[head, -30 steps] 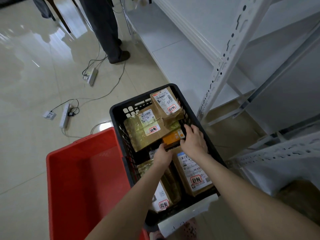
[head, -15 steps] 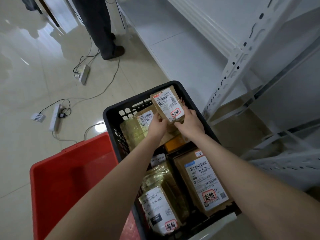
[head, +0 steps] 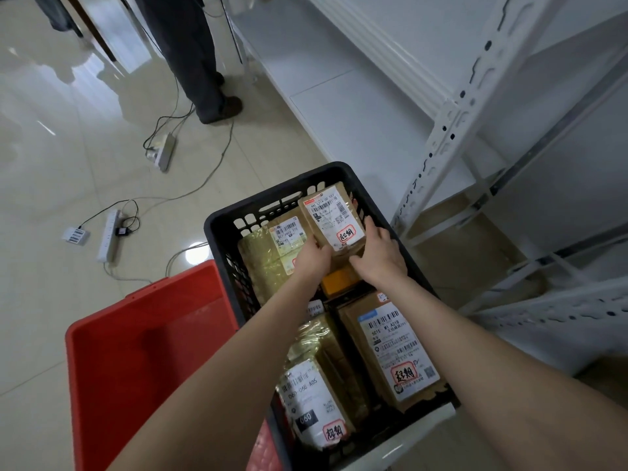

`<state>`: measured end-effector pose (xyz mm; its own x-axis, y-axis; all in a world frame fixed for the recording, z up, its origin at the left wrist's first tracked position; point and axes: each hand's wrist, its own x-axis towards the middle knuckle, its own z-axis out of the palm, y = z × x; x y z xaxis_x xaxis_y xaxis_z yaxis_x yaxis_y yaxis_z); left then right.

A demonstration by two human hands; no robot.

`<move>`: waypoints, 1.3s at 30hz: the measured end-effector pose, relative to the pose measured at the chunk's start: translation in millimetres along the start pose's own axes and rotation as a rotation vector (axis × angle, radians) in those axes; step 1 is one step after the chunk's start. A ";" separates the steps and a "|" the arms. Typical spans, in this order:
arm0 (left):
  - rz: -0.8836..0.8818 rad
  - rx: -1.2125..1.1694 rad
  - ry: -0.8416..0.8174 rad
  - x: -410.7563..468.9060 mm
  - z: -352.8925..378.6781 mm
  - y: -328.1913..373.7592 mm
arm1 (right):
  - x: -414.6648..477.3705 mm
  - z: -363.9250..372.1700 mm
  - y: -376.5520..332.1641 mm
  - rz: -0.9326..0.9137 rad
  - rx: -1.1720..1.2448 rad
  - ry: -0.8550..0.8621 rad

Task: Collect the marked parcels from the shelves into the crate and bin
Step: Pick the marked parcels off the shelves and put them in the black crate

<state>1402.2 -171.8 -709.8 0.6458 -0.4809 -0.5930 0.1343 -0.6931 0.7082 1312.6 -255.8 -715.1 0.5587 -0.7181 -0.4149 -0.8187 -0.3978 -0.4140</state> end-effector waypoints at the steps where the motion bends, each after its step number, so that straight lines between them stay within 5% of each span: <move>1: 0.007 0.021 0.002 -4.1 -1.4 2.1 | -4.5 -2.8 0.4 -0.003 -0.007 0.004; 10: 0.197 0.571 0.004 -74.9 -8.0 22.7 | -64.4 -48.3 23.4 -0.005 -0.029 0.069; 19: 0.593 1.165 -0.143 -158.7 36.5 44.1 | -179.7 -73.0 60.5 0.144 -0.049 0.146; 30: 1.149 1.384 -0.327 -318.8 140.5 66.7 | -375.6 -121.0 160.2 0.494 0.028 0.407; 39: 1.549 1.347 -0.423 -504.3 258.8 65.4 | -562.0 -158.8 263.5 0.745 0.038 0.626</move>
<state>890.8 -113.5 -463.6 -0.5311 -0.8419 -0.0953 -0.8473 0.5281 0.0559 761.9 -47.7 -462.3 -0.2815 -0.9562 -0.0800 -0.9230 0.2926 -0.2498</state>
